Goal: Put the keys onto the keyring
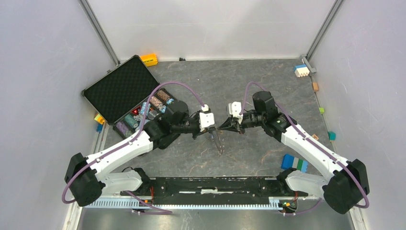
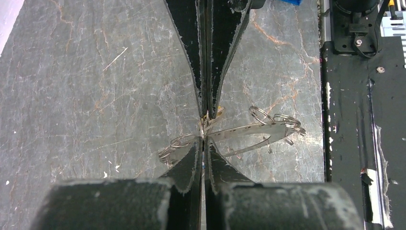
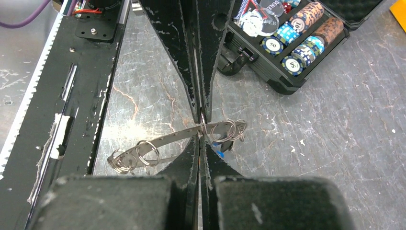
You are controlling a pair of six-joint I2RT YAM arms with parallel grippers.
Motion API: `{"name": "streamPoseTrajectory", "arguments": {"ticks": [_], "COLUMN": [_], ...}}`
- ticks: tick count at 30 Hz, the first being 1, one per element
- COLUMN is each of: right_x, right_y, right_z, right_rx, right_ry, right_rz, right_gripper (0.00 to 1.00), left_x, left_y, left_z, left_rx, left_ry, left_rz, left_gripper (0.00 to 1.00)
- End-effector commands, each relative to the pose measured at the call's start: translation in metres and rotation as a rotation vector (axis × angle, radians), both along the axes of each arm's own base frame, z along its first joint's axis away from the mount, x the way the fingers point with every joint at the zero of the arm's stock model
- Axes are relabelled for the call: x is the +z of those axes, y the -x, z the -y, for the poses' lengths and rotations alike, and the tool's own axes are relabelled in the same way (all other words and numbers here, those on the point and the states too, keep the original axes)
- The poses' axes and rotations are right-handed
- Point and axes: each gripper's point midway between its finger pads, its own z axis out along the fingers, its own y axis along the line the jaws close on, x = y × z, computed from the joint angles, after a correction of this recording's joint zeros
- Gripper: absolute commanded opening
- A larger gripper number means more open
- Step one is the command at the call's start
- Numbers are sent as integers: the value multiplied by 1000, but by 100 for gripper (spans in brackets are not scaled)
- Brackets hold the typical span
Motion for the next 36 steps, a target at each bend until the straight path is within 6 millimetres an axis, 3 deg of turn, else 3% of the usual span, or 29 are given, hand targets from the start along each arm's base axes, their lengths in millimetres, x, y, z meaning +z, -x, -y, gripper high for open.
{"name": "streamPoseTrajectory", "arguments": {"ticks": [1, 15, 36], "right_x": [12, 10, -2], "right_y": [-5, -19, -30], "right_z": [-6, -8, -6], "right_rx": [-15, -102, -156], "right_ry": [-42, -45, -8], "right_rz": [15, -27, -33], "right_gripper": [0, 0, 0], "left_x": [14, 16, 17], "left_y": [-3, -25, -20], "left_z": [8, 8, 8], "left_rx": [5, 121, 96], "left_ry": [69, 71, 79], "left_rz": [2, 0, 0], "left_gripper": [2, 2, 2]}}
